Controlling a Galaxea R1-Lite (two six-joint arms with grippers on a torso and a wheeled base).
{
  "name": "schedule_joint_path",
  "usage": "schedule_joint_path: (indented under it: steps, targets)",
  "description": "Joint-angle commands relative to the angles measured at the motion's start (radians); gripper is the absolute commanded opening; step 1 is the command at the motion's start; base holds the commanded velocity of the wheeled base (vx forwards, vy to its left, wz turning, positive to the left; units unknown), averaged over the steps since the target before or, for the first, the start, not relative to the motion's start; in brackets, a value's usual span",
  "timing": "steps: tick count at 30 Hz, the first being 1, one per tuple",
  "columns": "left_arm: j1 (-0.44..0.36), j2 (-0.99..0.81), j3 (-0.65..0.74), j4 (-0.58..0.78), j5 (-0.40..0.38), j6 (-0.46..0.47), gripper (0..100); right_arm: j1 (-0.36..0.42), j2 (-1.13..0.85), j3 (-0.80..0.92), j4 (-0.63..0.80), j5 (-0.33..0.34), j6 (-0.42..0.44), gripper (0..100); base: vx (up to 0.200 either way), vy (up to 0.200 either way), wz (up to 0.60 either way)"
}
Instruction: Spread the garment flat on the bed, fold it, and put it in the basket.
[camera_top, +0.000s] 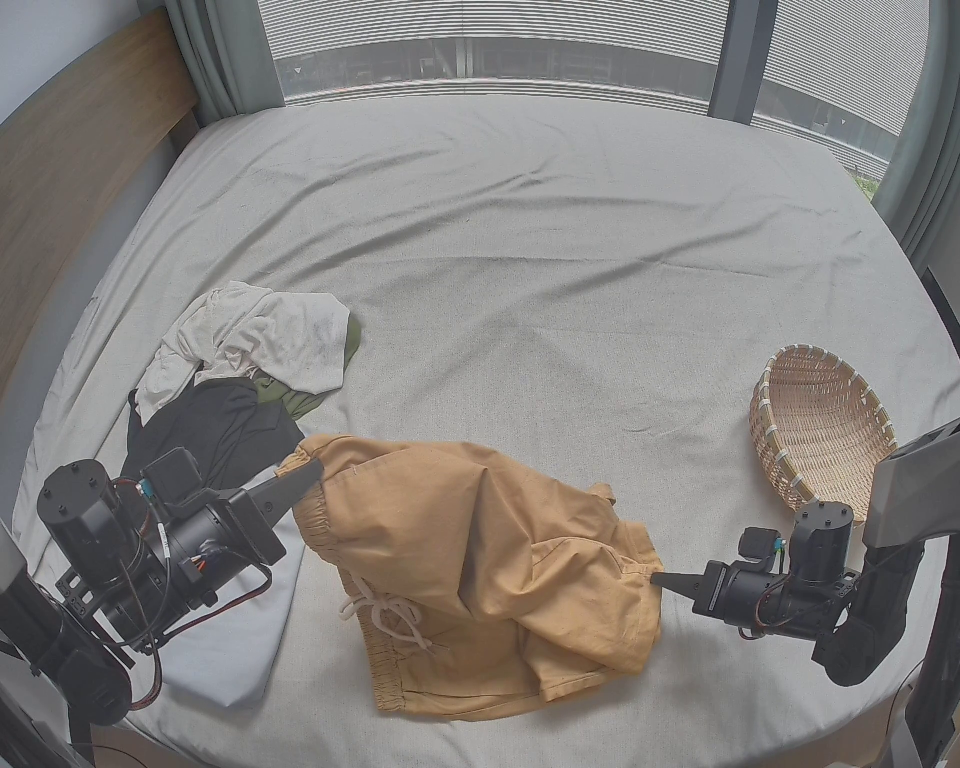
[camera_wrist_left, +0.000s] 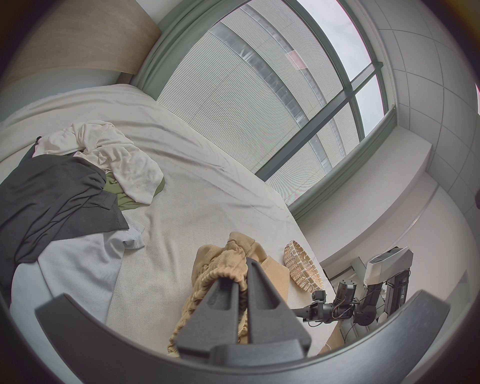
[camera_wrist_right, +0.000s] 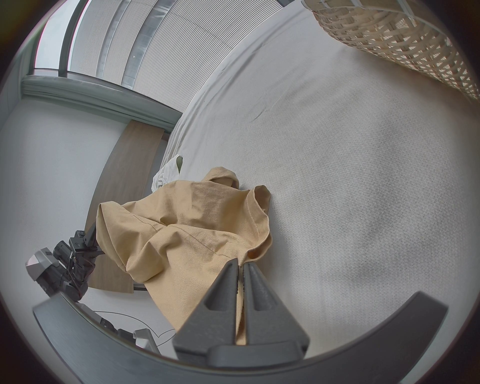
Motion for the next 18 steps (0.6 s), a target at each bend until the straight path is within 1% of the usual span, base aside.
schedule_joint_path:
  steps: [1, 5, 10, 14, 18]
  targets:
    - [-0.001, 0.002, 0.000, -0.001, 0.000, -0.001, 0, 0.002, 0.005, 0.004, 0.002, 0.000, -0.013, 100, 0.000, 0.000, 0.00]
    - [-0.001, 0.002, -0.001, -0.001, 0.000, -0.001, 0, 0.015, -0.009, 0.022, 0.004, 0.000, -0.019, 100, 0.000, 0.000, 0.00]
    - [-0.001, 0.002, -0.001, -0.001, 0.000, -0.001, 0, 0.089, -0.061, 0.067, 0.009, 0.000, -0.021, 100, 0.000, 0.000, 0.00]
    - [-0.001, 0.002, -0.001, -0.001, -0.001, -0.001, 0, 0.115, -0.070, 0.076, 0.009, 0.000, -0.019, 100, 0.000, 0.000, 0.00]
    - [-0.001, 0.002, -0.001, -0.001, 0.000, -0.001, 0, 0.120, -0.061, 0.070, 0.007, 0.000, -0.019, 100, 0.000, 0.000, 0.00]
